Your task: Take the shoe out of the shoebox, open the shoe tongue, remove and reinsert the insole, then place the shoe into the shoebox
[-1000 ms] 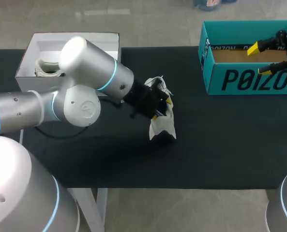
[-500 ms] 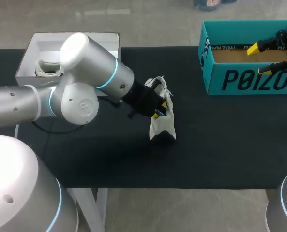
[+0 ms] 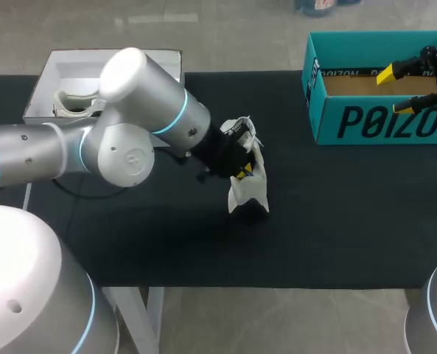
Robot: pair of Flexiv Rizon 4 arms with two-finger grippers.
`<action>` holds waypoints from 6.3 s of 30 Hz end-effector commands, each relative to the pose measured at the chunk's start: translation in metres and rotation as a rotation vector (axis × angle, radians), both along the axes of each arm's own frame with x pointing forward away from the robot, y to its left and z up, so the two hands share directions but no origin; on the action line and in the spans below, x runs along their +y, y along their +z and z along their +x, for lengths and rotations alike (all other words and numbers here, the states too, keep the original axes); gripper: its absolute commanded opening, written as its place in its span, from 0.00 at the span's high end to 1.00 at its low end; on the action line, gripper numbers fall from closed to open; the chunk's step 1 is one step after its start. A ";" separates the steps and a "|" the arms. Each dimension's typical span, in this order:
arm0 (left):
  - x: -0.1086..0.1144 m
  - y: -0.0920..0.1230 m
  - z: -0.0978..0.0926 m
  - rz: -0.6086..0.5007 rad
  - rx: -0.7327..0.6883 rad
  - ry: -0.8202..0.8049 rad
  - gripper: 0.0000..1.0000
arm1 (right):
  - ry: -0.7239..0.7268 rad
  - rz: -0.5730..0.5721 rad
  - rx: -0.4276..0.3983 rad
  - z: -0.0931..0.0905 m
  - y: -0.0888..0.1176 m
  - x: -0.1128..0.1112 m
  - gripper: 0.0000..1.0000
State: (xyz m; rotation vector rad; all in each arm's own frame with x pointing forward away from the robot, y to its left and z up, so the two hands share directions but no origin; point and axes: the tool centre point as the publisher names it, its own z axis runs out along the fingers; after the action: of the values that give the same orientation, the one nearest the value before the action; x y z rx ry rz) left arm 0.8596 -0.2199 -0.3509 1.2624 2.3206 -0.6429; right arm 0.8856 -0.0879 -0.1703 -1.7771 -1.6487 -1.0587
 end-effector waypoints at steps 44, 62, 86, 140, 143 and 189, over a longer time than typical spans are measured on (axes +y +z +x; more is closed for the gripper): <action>-0.007 0.000 0.002 0.020 0.044 -0.006 1.00 | 0.000 -0.003 0.001 0.000 0.000 0.000 0.00; 0.006 0.013 0.004 0.368 0.067 -0.035 1.00 | 0.000 -0.003 0.001 0.000 0.000 0.000 0.00; 0.013 -0.049 0.002 0.592 0.132 -0.037 1.00 | 0.000 -0.003 0.001 0.000 0.000 0.000 0.00; 0.012 -0.071 0.008 0.750 0.117 -0.078 1.00 | 0.000 -0.003 0.001 0.000 0.000 0.000 0.00; 0.009 -0.077 0.008 0.716 0.140 -0.082 1.00 | 0.000 -0.003 0.001 0.000 0.000 0.000 0.00; 0.005 -0.014 0.040 0.550 0.003 -0.399 1.00 | 0.000 -0.003 0.001 0.000 0.000 0.000 0.00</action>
State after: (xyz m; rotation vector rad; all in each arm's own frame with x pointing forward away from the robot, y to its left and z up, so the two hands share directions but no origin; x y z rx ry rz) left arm 0.8928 -0.2146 -0.3662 1.9917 2.3424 -0.1012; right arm 0.8856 -0.0879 -0.1703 -1.7772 -1.6486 -1.0588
